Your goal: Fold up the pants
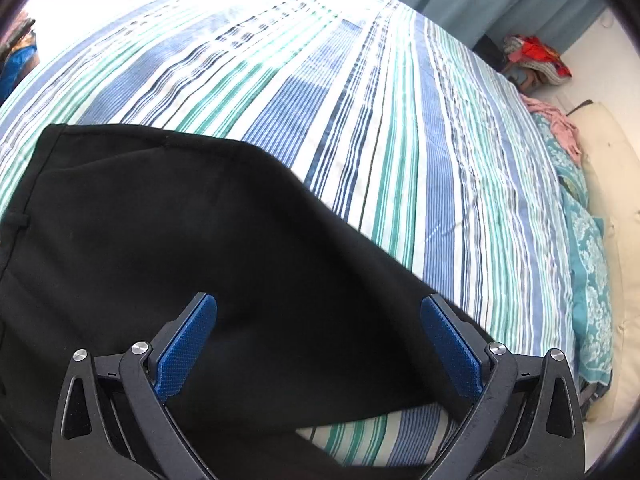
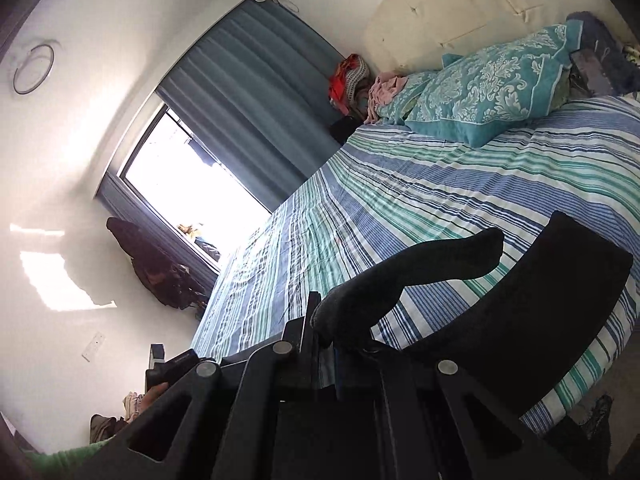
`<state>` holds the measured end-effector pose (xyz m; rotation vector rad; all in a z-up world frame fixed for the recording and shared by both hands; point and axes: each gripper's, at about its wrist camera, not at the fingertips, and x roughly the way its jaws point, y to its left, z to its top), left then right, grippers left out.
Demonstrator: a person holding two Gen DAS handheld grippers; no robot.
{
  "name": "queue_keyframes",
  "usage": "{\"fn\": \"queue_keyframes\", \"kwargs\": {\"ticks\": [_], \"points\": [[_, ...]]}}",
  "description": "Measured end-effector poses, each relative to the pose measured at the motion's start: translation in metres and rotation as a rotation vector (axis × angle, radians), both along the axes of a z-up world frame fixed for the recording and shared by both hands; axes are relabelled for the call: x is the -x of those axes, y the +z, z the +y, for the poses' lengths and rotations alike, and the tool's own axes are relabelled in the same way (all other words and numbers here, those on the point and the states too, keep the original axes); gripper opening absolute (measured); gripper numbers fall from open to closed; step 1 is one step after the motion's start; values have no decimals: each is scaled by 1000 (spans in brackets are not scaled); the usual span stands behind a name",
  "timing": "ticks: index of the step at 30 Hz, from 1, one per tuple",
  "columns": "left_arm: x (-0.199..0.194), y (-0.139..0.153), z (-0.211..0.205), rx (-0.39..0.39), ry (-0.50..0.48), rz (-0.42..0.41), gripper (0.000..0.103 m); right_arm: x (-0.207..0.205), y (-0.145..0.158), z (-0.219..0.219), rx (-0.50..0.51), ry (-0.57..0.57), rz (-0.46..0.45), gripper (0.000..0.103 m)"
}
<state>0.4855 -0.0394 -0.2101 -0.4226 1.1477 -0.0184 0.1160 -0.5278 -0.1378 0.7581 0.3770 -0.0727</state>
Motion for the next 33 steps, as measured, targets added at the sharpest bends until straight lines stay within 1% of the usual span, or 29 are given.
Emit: {"fn": "queue_keyframes", "kwargs": {"ticks": [2,4,5,6,7,8,9,10,11,13,14,16,17,18,19,20,21,22,24,25,27,28,29,30,33], "points": [[-15,-9,1,22,23,29,102,7,8,0,16,10,-9,5],[-22,-15,7,70,60,45,102,14,15,-1,18,19,-22,5],[-23,-18,11,97,77,47,99,17,18,-3,16,25,-27,5],[-22,-20,16,121,92,46,93,20,19,-5,10,30,-28,5],[-21,-22,19,141,96,49,60,21,20,-7,0,33,-28,5],[-21,-24,22,169,82,65,12,22,19,-11,-10,37,-24,5],[-19,-26,27,204,65,77,5,21,17,-15,-15,40,-14,5],[-14,-19,31,213,66,57,5,20,15,-18,-10,38,1,5],[-9,-8,33,233,58,21,5,17,12,-22,-2,33,18,5],[9,27,36,243,21,-63,5,8,7,-35,-4,31,43,5],[22,47,38,231,2,-114,5,3,9,-42,0,30,46,5],[67,89,41,177,-30,-223,5,-7,20,-57,30,30,40,5],[91,102,45,141,-38,-259,5,-11,28,-64,47,31,30,5],[117,110,47,108,-49,-279,6,-15,34,-72,60,41,30,5],[142,109,49,86,-60,-274,6,-19,36,-80,70,52,50,5],[165,100,49,64,-73,-249,7,-22,33,-87,77,59,83,5],[185,85,46,41,-92,-206,7,-25,24,-96,81,74,132,5],[204,64,41,13,-115,-151,7,-28,10,-104,82,81,199,6],[229,21,30,-37,-156,-36,7,-30,-34,-119,46,99,358,6],[237,5,28,-39,-160,8,7,-31,-58,-123,41,107,446,6],[248,-9,22,-40,-159,56,5,-33,-102,-127,38,138,611,6],[249,-10,18,-47,-168,59,5,-32,-118,-126,46,144,680,6],[249,-8,14,-56,-178,59,5,-30,-129,-126,56,147,709,6],[251,-5,12,-65,-185,59,5,-27,-132,-127,58,145,704,6],[252,0,9,-64,-194,60,5,-22,-131,-130,45,118,690,6]]}}
